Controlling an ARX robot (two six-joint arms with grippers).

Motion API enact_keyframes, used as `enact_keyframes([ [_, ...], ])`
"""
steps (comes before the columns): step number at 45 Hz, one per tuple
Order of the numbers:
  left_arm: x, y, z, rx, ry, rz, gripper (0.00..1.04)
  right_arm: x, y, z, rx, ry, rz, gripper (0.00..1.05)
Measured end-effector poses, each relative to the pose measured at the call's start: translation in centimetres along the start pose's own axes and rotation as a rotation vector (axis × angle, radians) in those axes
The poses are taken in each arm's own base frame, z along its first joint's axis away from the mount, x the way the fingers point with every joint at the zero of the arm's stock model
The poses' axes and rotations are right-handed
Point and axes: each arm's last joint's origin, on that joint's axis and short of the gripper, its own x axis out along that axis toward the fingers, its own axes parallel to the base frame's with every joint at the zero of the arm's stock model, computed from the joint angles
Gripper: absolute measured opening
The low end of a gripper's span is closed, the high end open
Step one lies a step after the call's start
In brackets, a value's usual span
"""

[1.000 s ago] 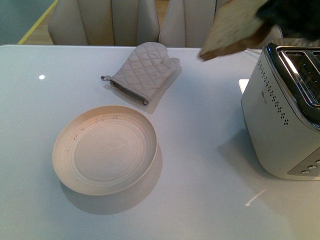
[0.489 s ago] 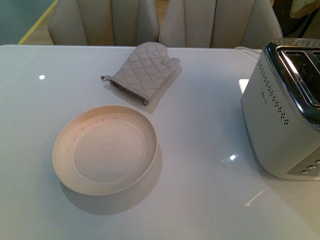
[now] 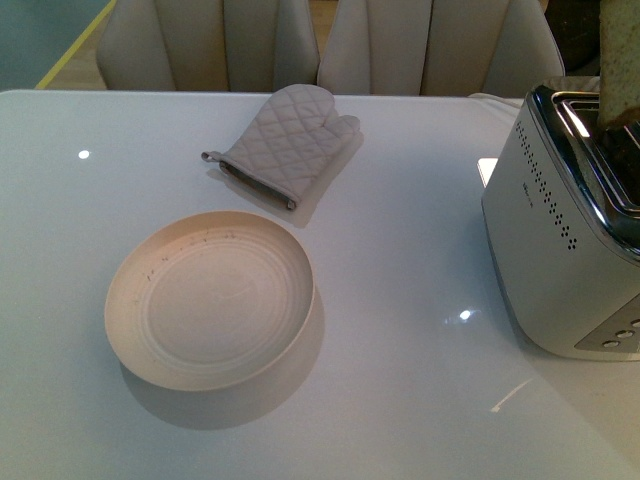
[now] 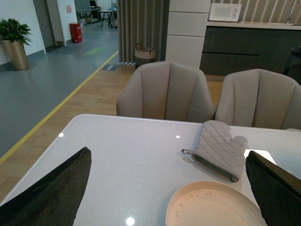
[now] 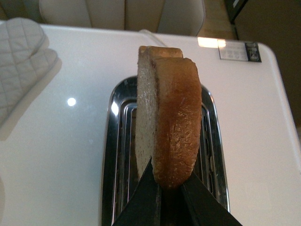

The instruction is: Put bread into toaster

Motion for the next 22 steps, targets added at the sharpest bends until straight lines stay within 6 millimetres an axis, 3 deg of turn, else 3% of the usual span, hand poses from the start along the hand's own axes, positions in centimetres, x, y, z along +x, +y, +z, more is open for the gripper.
enact_keyframes([
  [12,0.0,0.0,0.0,0.000,0.000,0.000,0.98,0.3,-0.1,-1.8,-0.023,0.113,-0.008,0.03],
  [22,0.0,0.0,0.0,0.000,0.000,0.000,0.98,2.7,0.6,-3.9,-0.016,0.254,0.032,0.03],
])
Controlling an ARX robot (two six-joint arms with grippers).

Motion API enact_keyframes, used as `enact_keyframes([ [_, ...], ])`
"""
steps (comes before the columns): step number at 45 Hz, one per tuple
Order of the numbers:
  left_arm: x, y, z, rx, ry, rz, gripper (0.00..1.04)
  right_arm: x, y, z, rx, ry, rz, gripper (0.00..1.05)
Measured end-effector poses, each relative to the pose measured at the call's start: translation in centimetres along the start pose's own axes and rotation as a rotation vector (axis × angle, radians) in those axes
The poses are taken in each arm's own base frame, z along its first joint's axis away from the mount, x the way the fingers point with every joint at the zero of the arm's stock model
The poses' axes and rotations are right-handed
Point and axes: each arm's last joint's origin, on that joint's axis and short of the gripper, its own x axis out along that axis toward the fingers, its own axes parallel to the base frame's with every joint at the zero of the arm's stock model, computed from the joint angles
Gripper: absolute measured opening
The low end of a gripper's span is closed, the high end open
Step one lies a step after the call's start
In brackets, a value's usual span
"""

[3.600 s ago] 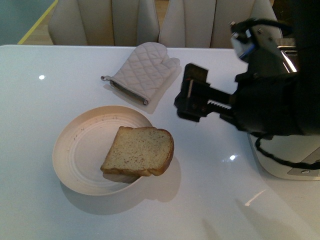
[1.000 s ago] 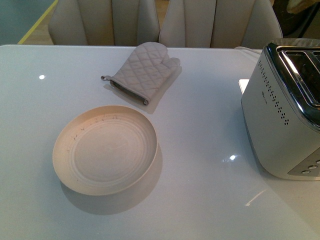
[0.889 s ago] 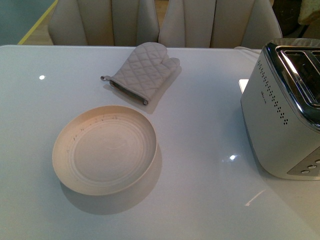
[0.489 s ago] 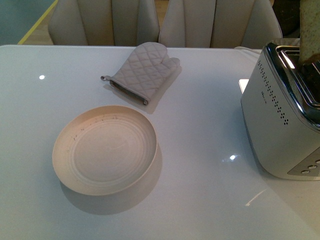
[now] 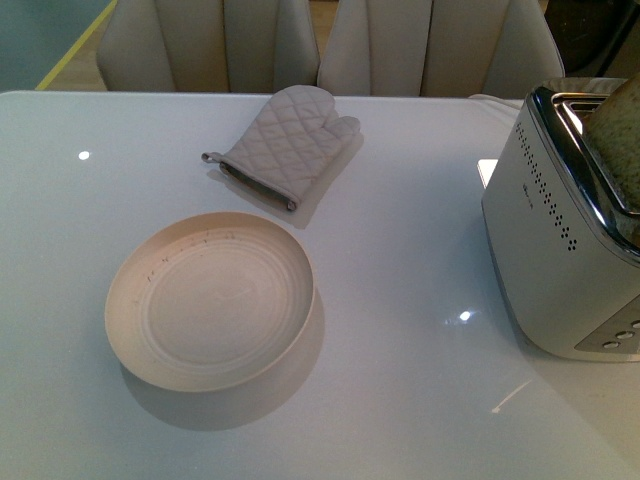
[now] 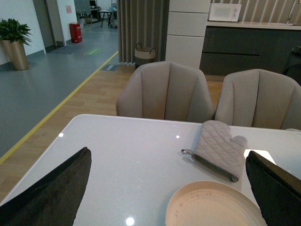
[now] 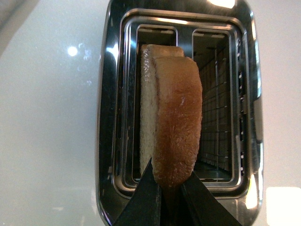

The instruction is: Put bread into toaster

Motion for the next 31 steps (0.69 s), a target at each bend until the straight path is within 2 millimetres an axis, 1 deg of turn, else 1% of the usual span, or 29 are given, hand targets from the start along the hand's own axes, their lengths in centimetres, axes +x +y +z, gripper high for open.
enact_keyframes([
  [2,0.0,0.0,0.0,0.000,0.000,0.000,0.98,0.5,0.1,-0.2,0.001,0.014,-0.002,0.04],
  [4,0.0,0.0,0.0,0.000,0.000,0.000,0.98,0.9,0.0,-0.2,0.015,0.011,-0.010,0.15],
  [6,0.0,0.0,0.0,0.000,0.000,0.000,0.98,0.9,-0.1,-0.2,0.028,-0.001,-0.015,0.24],
  [10,0.0,0.0,0.0,0.000,0.000,0.000,0.98,0.3,-0.3,-0.1,0.049,-0.059,-0.031,0.40],
  [11,0.0,0.0,0.0,0.000,0.000,0.000,0.98,-0.2,-0.5,0.0,0.056,-0.091,-0.041,0.45],
  [14,0.0,0.0,0.0,0.000,0.000,0.000,0.98,-1.5,-0.9,0.3,0.074,-0.156,-0.042,0.56],
  [18,0.0,0.0,0.0,0.000,0.000,0.000,0.98,-3.4,-1.4,0.5,0.093,-0.231,-0.047,0.66],
  [22,0.0,0.0,0.0,0.000,0.000,0.000,0.98,-6.3,-2.2,0.5,0.129,-0.347,-0.055,0.80],
  [23,0.0,0.0,0.0,0.000,0.000,0.000,0.98,-6.6,-2.3,0.5,0.133,-0.361,-0.058,0.82],
  [25,0.0,0.0,0.0,0.000,0.000,0.000,0.98,-8.8,-2.8,-0.2,0.157,-0.446,-0.077,0.92],
  [26,0.0,0.0,0.0,0.000,0.000,0.000,0.98,-9.4,-3.0,-0.5,0.165,-0.480,-0.070,0.93],
  [28,0.0,0.0,0.0,0.000,0.000,0.000,0.98,-10.6,-3.7,-1.6,0.164,-0.638,0.018,0.85],
  [29,0.0,0.0,0.0,0.000,0.000,0.000,0.98,-10.9,-3.9,-2.0,0.160,-0.698,0.044,0.82],
  [31,0.0,0.0,0.0,0.000,0.000,0.000,0.98,-11.6,-4.3,-3.4,0.153,-0.827,0.073,0.72],
])
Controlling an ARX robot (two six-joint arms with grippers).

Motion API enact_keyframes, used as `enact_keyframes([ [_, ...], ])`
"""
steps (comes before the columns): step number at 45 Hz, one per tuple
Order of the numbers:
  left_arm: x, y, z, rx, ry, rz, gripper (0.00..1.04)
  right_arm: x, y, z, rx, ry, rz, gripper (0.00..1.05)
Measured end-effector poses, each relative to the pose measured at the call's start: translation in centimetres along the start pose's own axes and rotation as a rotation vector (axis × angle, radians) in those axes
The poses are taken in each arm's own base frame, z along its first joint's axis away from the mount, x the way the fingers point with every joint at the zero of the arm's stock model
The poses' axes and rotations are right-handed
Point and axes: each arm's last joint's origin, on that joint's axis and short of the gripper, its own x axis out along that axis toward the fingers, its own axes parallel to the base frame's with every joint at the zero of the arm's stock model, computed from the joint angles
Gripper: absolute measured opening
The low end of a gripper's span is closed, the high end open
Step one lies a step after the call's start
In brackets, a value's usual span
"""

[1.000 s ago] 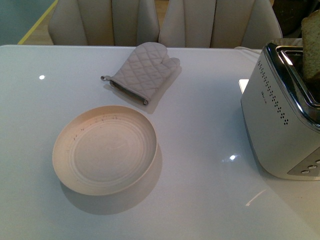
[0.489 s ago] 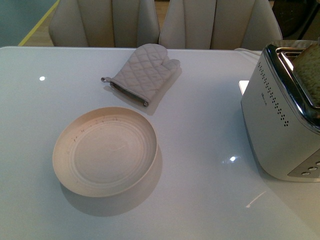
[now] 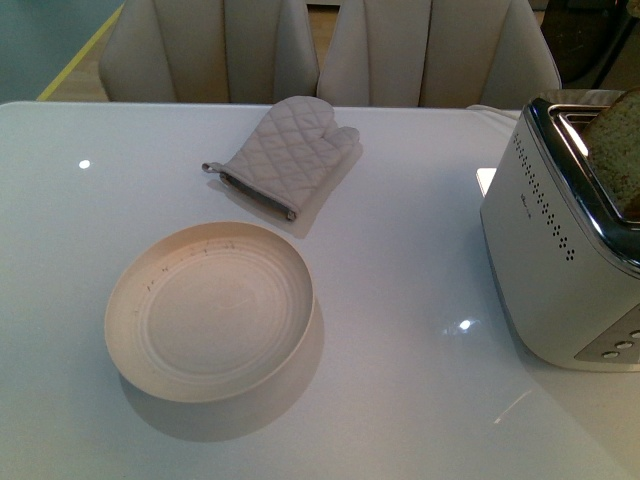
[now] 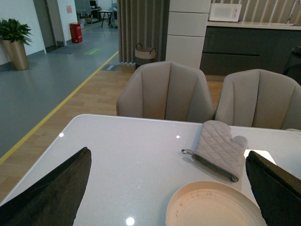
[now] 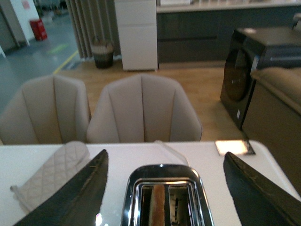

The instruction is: Put bread into toaster

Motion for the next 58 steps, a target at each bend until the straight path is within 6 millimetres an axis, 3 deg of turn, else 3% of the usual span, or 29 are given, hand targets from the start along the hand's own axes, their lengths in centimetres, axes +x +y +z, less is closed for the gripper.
enact_keyframes([
  [3,0.0,0.0,0.0,0.000,0.000,0.000,0.98,-1.3,-0.2,-1.6,-0.007,-0.041,0.010,0.56],
  [9,0.0,0.0,0.0,0.000,0.000,0.000,0.98,-2.2,-0.2,-4.1,-0.012,0.005,0.012,0.37],
  [14,0.0,0.0,0.0,0.000,0.000,0.000,0.98,-3.1,-0.3,-5.2,-0.014,0.001,0.012,0.19],
  [17,0.0,0.0,0.0,0.000,0.000,0.000,0.98,-3.9,-0.3,-5.8,-0.014,-0.009,0.012,0.03],
  [40,0.0,0.0,0.0,0.000,0.000,0.000,0.98,-6.8,-0.4,-8.9,-0.017,-0.007,0.012,0.02],
  [58,0.0,0.0,0.0,0.000,0.000,0.000,0.98,-8.2,-0.4,-9.9,-0.017,-0.032,0.014,0.02],
])
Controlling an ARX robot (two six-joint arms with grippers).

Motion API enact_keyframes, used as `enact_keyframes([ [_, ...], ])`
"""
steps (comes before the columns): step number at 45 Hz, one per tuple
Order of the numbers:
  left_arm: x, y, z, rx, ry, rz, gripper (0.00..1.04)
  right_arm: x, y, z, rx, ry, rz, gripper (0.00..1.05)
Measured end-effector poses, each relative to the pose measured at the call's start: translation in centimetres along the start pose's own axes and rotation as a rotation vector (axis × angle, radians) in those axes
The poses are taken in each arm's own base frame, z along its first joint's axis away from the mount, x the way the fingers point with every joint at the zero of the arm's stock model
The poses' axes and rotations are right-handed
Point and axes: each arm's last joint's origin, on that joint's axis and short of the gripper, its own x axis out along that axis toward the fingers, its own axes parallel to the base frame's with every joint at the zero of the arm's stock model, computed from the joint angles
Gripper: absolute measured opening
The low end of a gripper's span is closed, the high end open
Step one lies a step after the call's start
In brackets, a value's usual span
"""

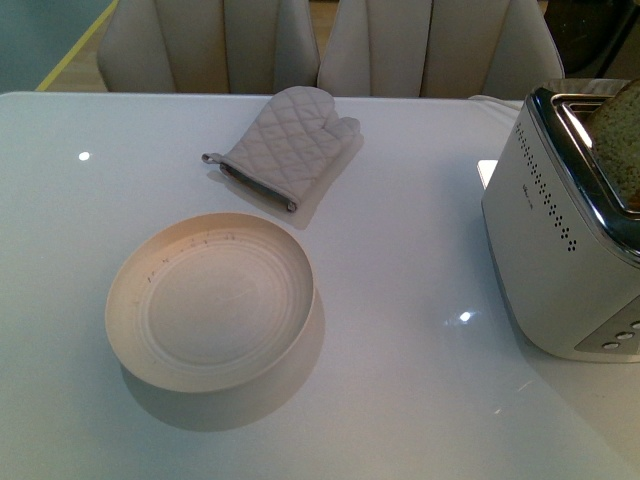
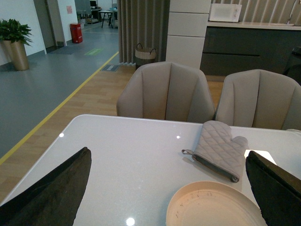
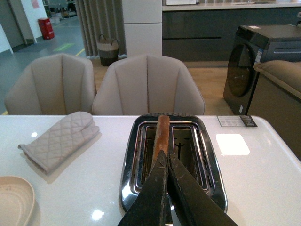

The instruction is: Put bread into toaster

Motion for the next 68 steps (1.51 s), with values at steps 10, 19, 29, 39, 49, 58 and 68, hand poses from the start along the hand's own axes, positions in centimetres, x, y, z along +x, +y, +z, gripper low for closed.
enact_keyframes([
  [10,0.0,0.0,0.0,0.000,0.000,0.000,0.98,-0.5,0.0,0.0,0.000,-0.002,-0.001,0.02],
  [19,0.0,0.0,0.0,0.000,0.000,0.000,0.98,-0.9,0.0,0.0,0.000,-0.002,-0.001,0.02],
  [29,0.0,0.0,0.0,0.000,0.000,0.000,0.98,-2.0,0.0,-0.4,0.000,0.024,0.000,0.02],
  [39,0.0,0.0,0.0,0.000,0.000,0.000,0.98,-2.2,0.0,-0.3,0.000,0.004,0.000,0.02],
  [49,0.0,0.0,0.0,0.000,0.000,0.000,0.98,-2.2,0.0,-0.3,-0.001,0.004,-0.001,0.07],
  [58,0.0,0.0,0.0,0.000,0.000,0.000,0.98,-2.2,0.0,-0.3,-0.001,0.003,0.000,0.46],
  [68,0.0,0.0,0.0,0.000,0.000,0.000,0.98,-2.2,0.0,-0.3,-0.001,0.003,0.000,0.94],
])
